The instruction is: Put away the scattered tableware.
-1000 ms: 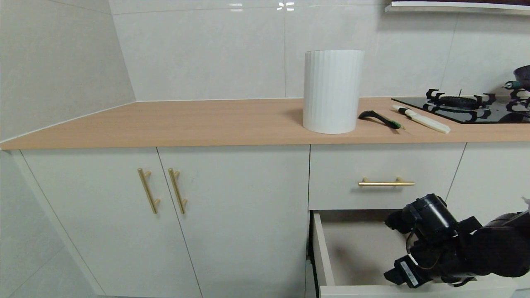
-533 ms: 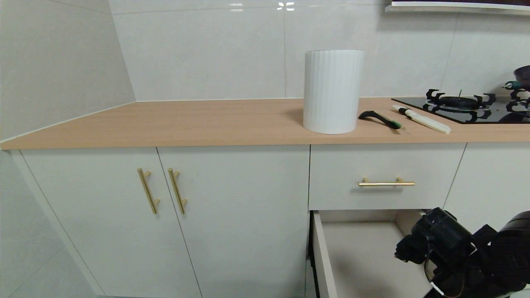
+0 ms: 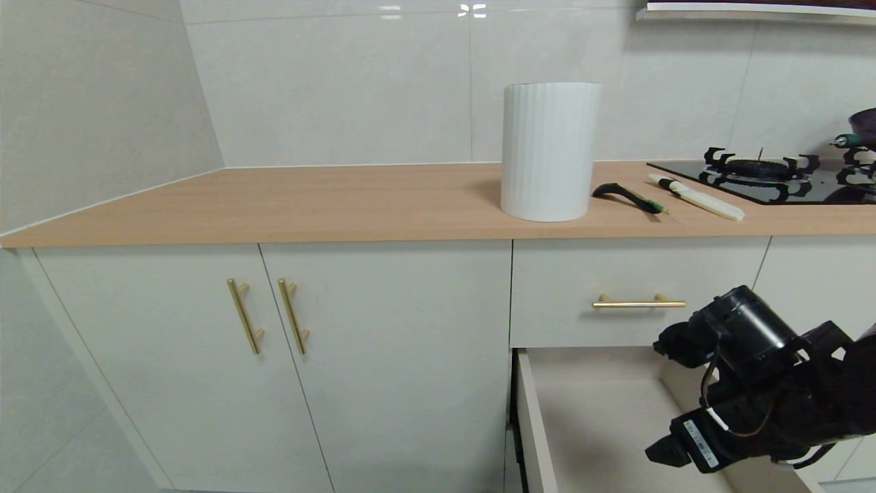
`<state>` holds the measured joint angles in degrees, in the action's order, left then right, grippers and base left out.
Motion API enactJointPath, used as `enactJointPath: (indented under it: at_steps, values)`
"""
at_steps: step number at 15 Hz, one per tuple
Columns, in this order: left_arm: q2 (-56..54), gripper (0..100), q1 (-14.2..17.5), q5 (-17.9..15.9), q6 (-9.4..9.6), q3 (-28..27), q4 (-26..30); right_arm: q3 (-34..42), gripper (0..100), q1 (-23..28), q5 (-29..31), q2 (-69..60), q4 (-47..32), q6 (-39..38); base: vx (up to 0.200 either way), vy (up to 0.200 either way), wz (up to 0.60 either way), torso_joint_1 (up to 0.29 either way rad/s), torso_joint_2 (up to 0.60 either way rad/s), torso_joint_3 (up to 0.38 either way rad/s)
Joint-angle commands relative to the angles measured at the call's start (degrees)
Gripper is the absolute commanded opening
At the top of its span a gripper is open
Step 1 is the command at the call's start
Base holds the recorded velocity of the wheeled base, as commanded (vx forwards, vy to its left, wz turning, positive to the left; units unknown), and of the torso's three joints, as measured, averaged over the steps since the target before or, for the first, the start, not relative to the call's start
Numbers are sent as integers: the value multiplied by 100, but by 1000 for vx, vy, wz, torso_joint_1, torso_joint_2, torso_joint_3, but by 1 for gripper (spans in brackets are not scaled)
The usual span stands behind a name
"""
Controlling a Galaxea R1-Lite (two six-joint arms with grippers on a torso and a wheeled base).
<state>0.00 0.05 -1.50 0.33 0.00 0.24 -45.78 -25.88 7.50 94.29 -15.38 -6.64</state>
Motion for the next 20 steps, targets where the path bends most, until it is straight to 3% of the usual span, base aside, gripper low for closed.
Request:
enactJointPath:
  at_steps: [1, 5, 11, 20]
  values:
    - [0, 100, 4, 1, 2, 0, 2, -212, 100, 206, -99, -359, 18, -30, 0, 0, 0, 0, 0, 0]
    - [0, 100, 4, 1, 2, 0, 2, -300, 100, 523, -99, -614, 255, -30, 0, 0, 0, 0, 0, 0]
    - [0, 100, -5, 1, 2, 0, 2, -274, 100, 523, -91, -640, 282, -21, 0, 0, 0, 28, -130, -129]
    - [0, 100, 4, 1, 2, 0, 2, -274, 100, 523, -82, -605, 282, -21, 0, 0, 0, 171, -481, -289]
